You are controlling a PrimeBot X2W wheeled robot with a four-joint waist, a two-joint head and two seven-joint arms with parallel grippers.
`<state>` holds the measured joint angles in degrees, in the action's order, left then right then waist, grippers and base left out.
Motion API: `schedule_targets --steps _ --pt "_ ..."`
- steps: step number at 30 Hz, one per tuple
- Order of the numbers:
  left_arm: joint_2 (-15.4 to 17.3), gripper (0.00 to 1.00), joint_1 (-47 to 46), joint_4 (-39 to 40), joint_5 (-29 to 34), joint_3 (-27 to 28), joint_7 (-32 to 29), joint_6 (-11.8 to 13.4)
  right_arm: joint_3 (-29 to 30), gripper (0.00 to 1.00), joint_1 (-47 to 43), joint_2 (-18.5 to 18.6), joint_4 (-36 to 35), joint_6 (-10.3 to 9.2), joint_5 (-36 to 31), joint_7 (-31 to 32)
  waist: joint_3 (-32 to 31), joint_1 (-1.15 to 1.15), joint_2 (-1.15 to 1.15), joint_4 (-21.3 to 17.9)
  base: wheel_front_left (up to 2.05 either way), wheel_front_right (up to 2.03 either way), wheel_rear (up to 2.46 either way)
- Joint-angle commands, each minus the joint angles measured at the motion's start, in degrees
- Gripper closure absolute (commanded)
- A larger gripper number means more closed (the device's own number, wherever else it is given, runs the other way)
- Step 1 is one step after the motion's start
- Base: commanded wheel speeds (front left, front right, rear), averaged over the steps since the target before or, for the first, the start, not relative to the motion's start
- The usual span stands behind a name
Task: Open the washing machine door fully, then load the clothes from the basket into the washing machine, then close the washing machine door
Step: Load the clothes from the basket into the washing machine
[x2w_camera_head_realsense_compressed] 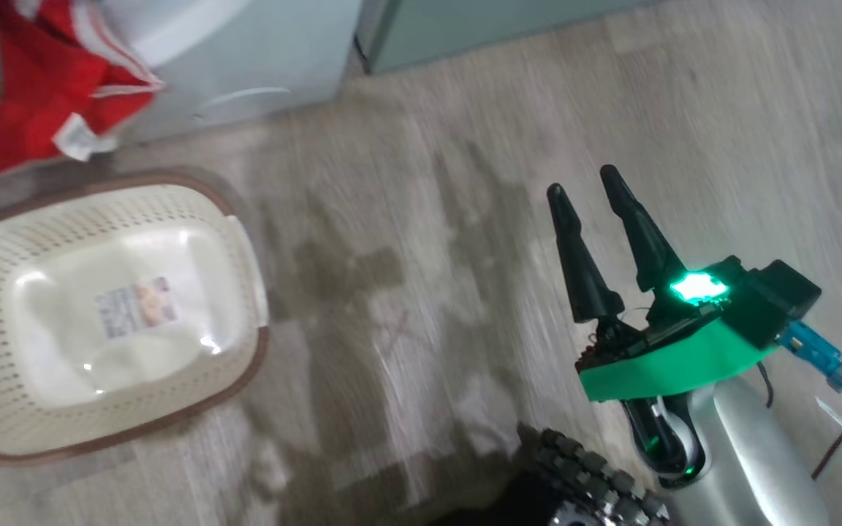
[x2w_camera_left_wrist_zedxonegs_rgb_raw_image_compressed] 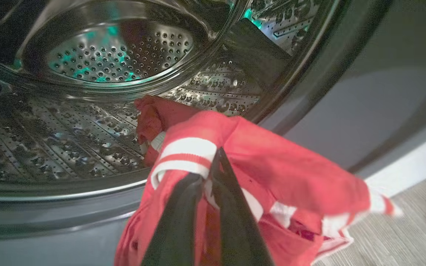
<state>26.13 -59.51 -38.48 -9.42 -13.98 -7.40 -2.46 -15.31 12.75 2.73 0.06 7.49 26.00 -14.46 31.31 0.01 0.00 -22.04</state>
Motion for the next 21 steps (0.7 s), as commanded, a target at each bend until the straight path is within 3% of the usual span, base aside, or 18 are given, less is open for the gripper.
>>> schedule_targets --steps 1,13,21 --pt "3.65 1.00 -3.37 0.90 0.73 1.08 -0.50 -0.48 -1.46 0.00 0.42 0.15 -2.12 0.00 0.59 -0.52 2.71 -0.01 0.00 -2.40 0.00 0.00 0.00" --pt "11.59 1.00 -18.01 -5.41 4.16 -2.20 -5.75 -3.66 -4.50 0.00 1.44 0.15 -3.68 0.00 3.53 -0.53 9.44 -0.01 0.00 -7.14 0.00 0.00 0.00" --pt "15.22 1.00 -27.16 -4.76 5.35 -3.12 -4.01 -4.23 -5.97 0.00 1.84 0.15 -4.86 0.00 5.41 -0.53 12.97 -0.01 0.00 -9.70 0.00 0.00 0.00"
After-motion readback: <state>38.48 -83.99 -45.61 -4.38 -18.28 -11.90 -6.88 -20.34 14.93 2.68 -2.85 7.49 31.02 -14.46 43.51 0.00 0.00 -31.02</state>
